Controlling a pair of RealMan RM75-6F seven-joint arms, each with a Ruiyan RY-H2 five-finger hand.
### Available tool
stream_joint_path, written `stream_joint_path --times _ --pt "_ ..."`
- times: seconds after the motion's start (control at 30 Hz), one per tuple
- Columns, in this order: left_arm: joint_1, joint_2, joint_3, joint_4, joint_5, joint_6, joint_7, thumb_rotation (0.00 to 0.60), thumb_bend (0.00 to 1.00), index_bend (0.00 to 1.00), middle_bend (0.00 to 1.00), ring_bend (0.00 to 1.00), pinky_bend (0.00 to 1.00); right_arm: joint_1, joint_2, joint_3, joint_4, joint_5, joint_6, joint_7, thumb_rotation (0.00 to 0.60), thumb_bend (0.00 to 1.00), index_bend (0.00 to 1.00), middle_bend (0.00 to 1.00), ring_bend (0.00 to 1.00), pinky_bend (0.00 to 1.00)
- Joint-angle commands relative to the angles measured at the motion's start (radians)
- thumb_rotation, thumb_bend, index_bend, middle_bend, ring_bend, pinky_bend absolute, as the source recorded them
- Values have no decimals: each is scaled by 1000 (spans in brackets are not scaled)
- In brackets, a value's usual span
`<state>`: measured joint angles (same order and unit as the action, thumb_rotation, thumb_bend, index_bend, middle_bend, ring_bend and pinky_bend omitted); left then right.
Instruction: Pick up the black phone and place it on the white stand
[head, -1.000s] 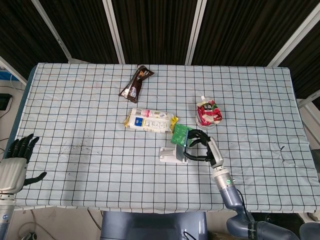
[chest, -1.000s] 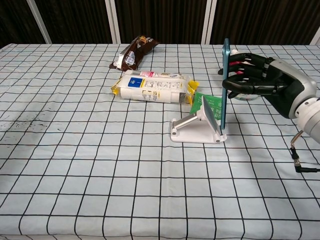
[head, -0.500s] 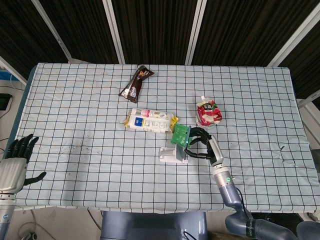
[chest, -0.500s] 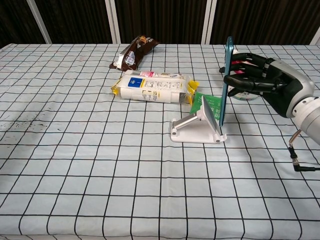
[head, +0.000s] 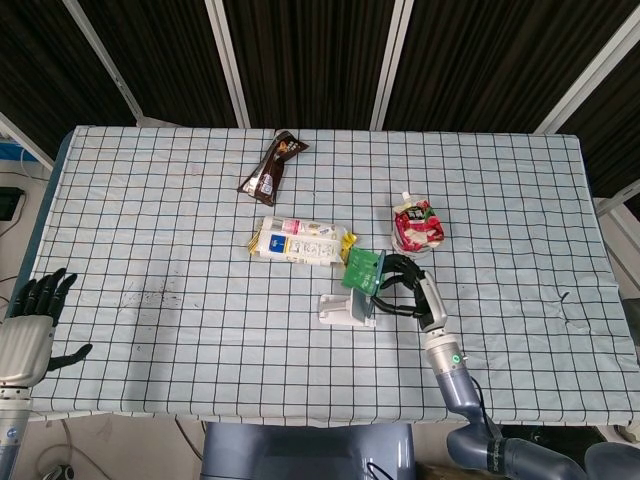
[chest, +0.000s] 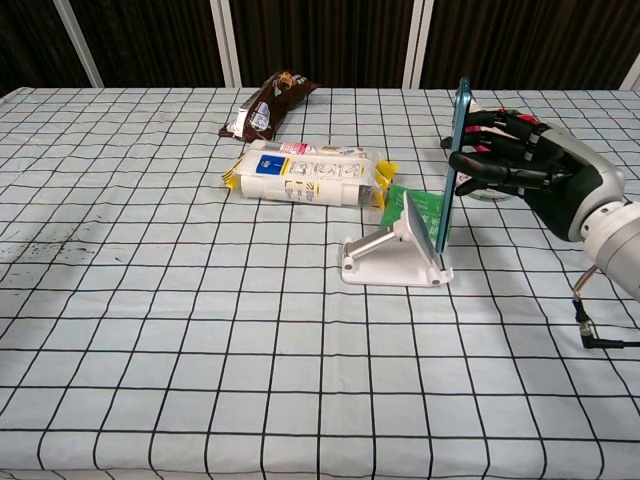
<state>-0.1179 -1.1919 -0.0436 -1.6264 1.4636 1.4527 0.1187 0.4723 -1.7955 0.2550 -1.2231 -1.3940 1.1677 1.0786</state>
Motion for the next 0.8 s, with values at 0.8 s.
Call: stream_joint_path --times 0.8 --pt "2 -2 0 -1 -2 2 5 600 0 0 0 0 0 -27 -38 -46 63 -41 54 49 600 858 869 774 535 470"
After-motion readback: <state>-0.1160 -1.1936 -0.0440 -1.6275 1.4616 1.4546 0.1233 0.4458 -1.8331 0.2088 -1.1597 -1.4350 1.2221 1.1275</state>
